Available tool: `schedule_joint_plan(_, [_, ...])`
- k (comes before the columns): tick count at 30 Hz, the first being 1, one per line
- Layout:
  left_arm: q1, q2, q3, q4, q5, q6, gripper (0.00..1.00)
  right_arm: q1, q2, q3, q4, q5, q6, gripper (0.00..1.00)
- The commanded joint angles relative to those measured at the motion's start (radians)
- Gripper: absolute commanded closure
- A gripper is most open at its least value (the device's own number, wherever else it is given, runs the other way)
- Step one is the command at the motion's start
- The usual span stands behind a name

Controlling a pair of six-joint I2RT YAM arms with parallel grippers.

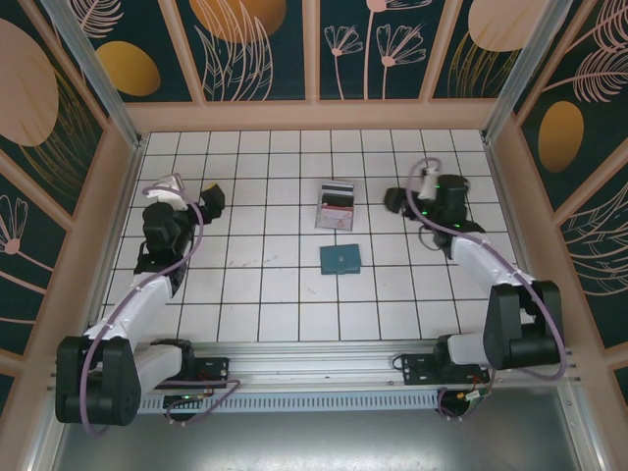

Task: Put the credit cards into the card holder
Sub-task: Open the button on the card holder.

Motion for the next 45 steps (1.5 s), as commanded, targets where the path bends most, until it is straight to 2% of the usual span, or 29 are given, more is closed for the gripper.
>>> schedule_joint_plan(1, [-0.071,-0.036,-0.037,-0.127,0.157,-0.164,0.01,0.150,0.015,0.024,-0.317,-0.019,0.056,0.25])
schedule_joint_plan(5, [-0.198,-0.023,-0.028,-0.200,0.126,-0.192,0.02,0.324,0.043,0.040,-0.400,0.116,0.135,0.32])
schedule_joint_plan(9, [-0.303,0.095,0.032,-0.246,0.128,-0.189,0.03,0.452,0.157,0.132,-0.471,0.222,0.165,0.38])
schedule_joint_plan(10, [-0.328,0.134,0.057,-0.258,0.125,-0.190,0.04,0.477,0.187,0.156,-0.480,0.255,0.171,0.38])
schedule_joint_plan(12, [-0.365,0.205,0.113,-0.297,0.110,-0.203,0.10,0.507,0.247,0.210,-0.525,0.318,0.176,0.44])
schedule_joint_plan(14, [-0.401,0.264,0.162,-0.340,0.067,-0.232,0.10,0.530,0.290,0.248,-0.551,0.353,0.176,0.44])
schedule_joint_plan(19, [-0.442,0.341,0.197,-0.306,0.061,-0.266,0.10,0.567,0.353,0.287,-0.577,0.391,0.195,0.45])
schedule_joint_plan(27, [-0.469,0.373,0.235,-0.290,0.069,-0.228,0.09,0.576,0.402,0.301,-0.592,0.444,0.208,0.48])
schedule_joint_plan(32, [-0.475,0.388,0.255,-0.284,0.068,-0.229,0.08,0.590,0.434,0.309,-0.544,0.463,0.204,0.63])
schedule_joint_plan(35, [-0.476,0.381,0.258,-0.289,0.052,-0.228,0.08,0.590,0.433,0.308,-0.531,0.465,0.187,0.83])
schedule_joint_plan(38, [-0.475,0.370,0.258,-0.305,0.024,-0.220,0.08,0.597,0.411,0.313,-0.531,0.494,0.146,0.95])
schedule_joint_plan(45, [-0.475,0.328,0.246,-0.303,0.020,-0.217,0.08,0.624,0.264,0.326,-0.459,0.451,-0.067,0.95])
